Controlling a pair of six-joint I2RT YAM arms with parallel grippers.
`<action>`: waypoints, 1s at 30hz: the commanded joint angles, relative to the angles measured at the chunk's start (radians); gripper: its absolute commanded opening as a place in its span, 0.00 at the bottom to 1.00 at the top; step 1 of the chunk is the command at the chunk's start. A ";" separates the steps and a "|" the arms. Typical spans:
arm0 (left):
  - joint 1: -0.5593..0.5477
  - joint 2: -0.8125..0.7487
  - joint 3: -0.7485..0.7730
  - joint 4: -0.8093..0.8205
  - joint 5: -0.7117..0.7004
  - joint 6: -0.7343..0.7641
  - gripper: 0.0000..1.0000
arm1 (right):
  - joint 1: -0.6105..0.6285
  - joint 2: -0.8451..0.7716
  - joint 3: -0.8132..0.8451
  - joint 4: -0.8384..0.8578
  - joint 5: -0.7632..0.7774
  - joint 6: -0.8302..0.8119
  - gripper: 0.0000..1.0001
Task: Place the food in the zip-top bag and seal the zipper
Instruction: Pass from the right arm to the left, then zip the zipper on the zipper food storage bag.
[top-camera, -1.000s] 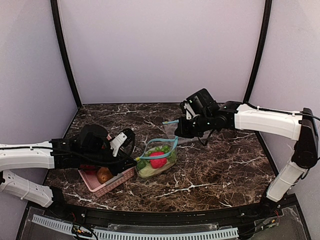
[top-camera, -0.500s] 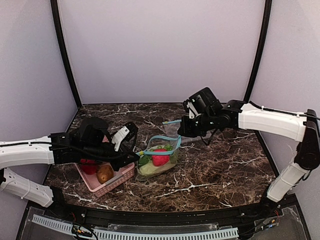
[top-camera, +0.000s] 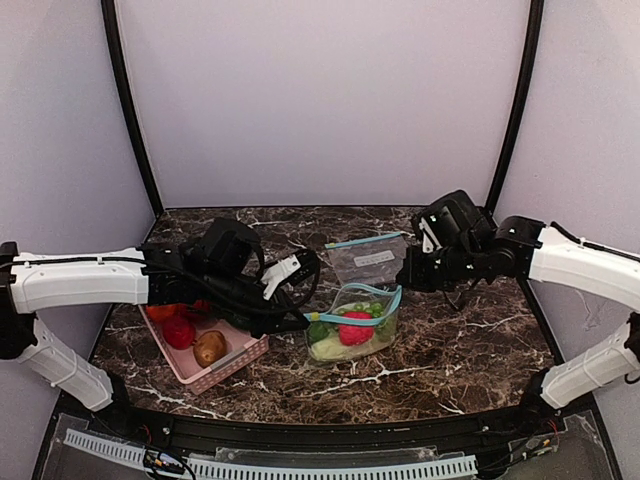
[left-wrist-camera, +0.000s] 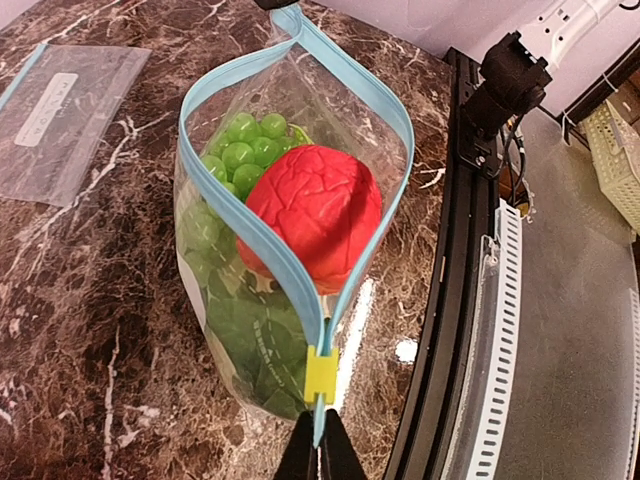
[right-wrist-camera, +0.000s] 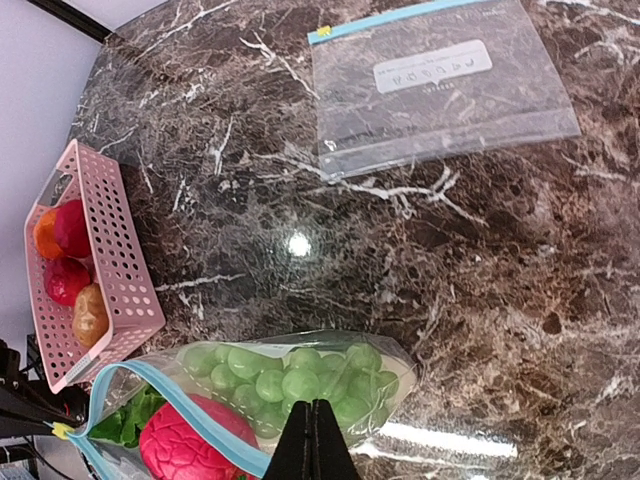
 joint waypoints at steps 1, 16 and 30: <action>-0.003 0.048 0.024 0.054 0.115 0.039 0.01 | -0.008 -0.075 -0.083 0.008 0.006 0.019 0.06; 0.008 0.038 0.004 0.055 0.214 0.075 0.01 | 0.034 -0.240 -0.146 0.363 -0.487 -0.528 0.61; 0.040 -0.006 -0.002 0.048 0.247 0.082 0.01 | 0.183 0.012 -0.084 0.499 -0.635 -0.671 0.47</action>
